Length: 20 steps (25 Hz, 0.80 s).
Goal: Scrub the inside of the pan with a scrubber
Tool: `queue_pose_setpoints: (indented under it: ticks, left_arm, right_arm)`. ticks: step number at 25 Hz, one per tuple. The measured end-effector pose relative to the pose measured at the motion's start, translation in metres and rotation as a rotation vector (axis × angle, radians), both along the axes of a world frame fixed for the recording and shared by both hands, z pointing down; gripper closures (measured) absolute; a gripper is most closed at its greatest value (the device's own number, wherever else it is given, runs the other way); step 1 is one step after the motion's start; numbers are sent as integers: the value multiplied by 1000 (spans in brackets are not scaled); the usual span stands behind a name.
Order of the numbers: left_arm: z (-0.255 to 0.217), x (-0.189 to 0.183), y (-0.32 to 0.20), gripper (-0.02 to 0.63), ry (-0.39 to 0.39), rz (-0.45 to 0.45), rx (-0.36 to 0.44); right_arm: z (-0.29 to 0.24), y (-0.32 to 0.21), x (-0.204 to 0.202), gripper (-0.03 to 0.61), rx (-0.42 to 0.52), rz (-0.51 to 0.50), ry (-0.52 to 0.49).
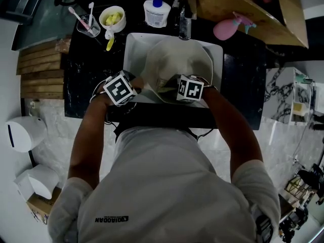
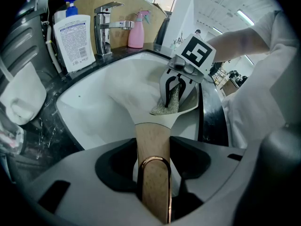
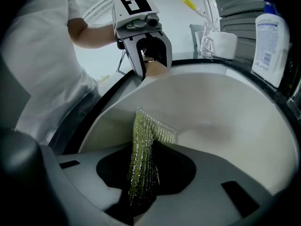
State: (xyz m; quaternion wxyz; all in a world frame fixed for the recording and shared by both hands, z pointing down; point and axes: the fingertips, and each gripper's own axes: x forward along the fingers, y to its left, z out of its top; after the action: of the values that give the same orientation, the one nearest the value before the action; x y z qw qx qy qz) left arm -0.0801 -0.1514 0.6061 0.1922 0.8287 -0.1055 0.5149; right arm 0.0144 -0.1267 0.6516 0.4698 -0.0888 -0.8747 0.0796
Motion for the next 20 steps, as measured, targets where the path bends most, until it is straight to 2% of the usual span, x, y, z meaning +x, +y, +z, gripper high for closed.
queue_pose_setpoints:
  ticks: [6,10,16,20]
  left_arm:
    - [6,1,1,393,6,-4,1]
    - [1,-1,-1,393,-3,-3,4]
    - [9,0,2,393,6,0,-2]
    - [11,-2,2,393,2,-6,-6]
  right_arm:
    - [-29,-22,6,482,109,52,-25]
    - [-37,-48,22,482,162,128,-30]
    - [-38,-91,53,483,301,224,54]
    - [-38,-127,69,483,458,260,136]
